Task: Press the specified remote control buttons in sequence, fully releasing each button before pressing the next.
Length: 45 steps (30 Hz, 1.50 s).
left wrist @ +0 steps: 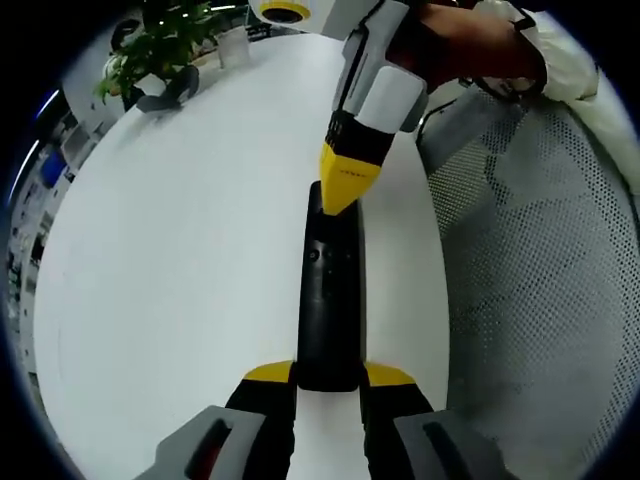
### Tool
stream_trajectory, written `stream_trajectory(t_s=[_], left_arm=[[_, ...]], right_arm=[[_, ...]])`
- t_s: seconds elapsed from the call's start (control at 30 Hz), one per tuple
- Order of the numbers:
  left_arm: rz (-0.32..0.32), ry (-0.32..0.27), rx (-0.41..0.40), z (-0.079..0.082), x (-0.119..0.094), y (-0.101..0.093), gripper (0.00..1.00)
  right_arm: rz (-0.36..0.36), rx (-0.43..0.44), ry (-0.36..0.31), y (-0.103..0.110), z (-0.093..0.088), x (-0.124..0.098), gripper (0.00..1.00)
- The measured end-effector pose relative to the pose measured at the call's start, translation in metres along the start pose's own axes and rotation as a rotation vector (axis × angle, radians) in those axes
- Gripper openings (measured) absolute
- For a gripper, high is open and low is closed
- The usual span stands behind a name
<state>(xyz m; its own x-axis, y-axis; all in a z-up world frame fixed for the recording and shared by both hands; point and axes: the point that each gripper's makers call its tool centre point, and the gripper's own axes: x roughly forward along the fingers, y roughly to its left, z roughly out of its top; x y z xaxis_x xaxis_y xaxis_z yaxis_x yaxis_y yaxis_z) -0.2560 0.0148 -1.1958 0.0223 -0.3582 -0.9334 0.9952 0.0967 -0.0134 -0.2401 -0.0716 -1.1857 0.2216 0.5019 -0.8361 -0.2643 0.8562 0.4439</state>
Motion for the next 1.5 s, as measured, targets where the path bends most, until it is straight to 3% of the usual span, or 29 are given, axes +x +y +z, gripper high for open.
stream_trajectory(t_s=[0.23,1.0,1.5], left_arm=[[-0.002,0.016,0.003,0.0,0.0,0.0,0.22],[0.005,0.043,-0.013,0.0,0.0,0.0,0.23],[-0.002,0.055,-0.005,0.0,0.0,0.0,0.23]], right_arm=[[0.024,-0.013,-0.069,0.005,0.013,-0.003,0.0],[0.053,-0.011,-0.034,0.01,0.007,0.007,0.0],[0.017,-0.014,-0.014,0.009,0.009,0.01,0.0]])
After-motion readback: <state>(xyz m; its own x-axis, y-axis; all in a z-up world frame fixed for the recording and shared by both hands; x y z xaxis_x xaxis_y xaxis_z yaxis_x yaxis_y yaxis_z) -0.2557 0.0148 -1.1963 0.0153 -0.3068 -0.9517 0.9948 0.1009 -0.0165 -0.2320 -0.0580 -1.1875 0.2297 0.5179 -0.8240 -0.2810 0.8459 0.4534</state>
